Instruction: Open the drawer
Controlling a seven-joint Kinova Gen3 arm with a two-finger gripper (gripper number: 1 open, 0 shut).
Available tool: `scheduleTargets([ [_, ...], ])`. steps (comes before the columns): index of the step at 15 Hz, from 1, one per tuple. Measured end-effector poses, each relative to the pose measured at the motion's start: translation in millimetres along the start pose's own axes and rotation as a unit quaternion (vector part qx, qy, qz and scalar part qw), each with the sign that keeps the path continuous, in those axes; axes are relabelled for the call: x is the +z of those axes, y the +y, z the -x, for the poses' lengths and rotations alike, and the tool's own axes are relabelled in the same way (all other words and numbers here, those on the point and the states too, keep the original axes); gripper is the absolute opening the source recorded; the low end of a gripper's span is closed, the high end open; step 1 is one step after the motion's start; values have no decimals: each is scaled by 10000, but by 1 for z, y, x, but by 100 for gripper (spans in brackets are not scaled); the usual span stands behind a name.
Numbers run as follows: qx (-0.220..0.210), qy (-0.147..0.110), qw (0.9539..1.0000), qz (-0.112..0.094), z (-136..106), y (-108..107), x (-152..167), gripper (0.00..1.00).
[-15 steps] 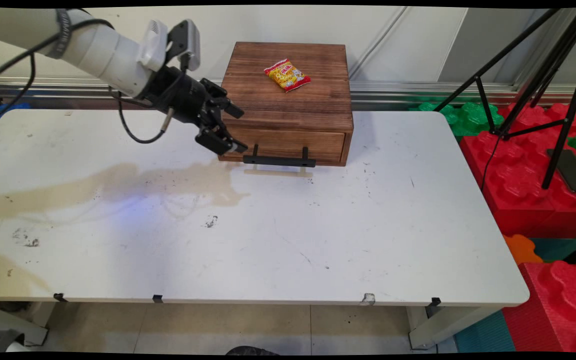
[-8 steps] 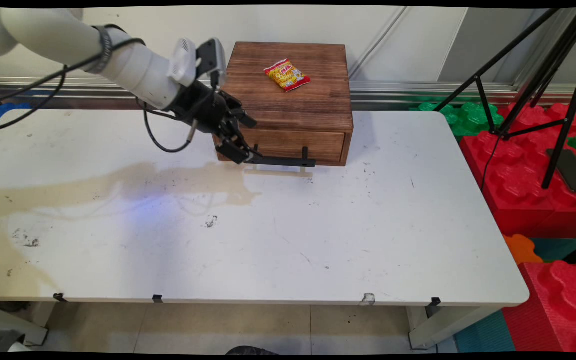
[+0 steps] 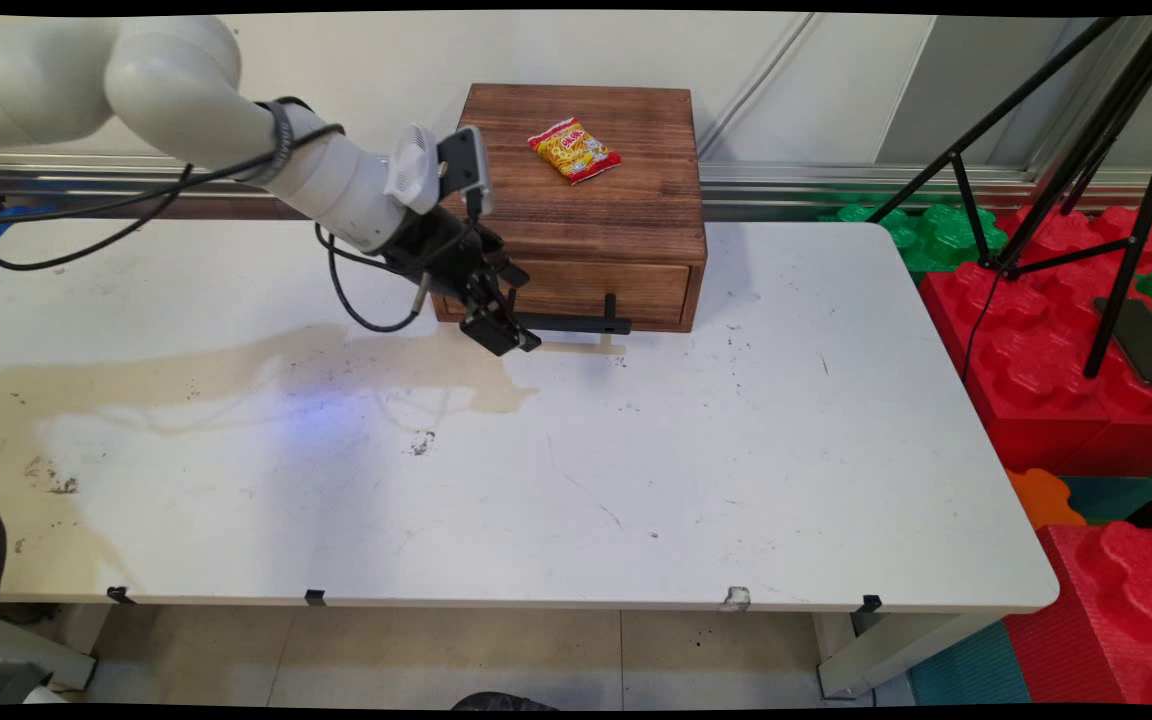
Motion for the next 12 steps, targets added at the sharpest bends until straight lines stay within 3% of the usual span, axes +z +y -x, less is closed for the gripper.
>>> scheduleTargets([
  [7,460,-226,9986,96,1,2,33,100],
  [12,724,-260,9970,58,-1,4,47,100],
])
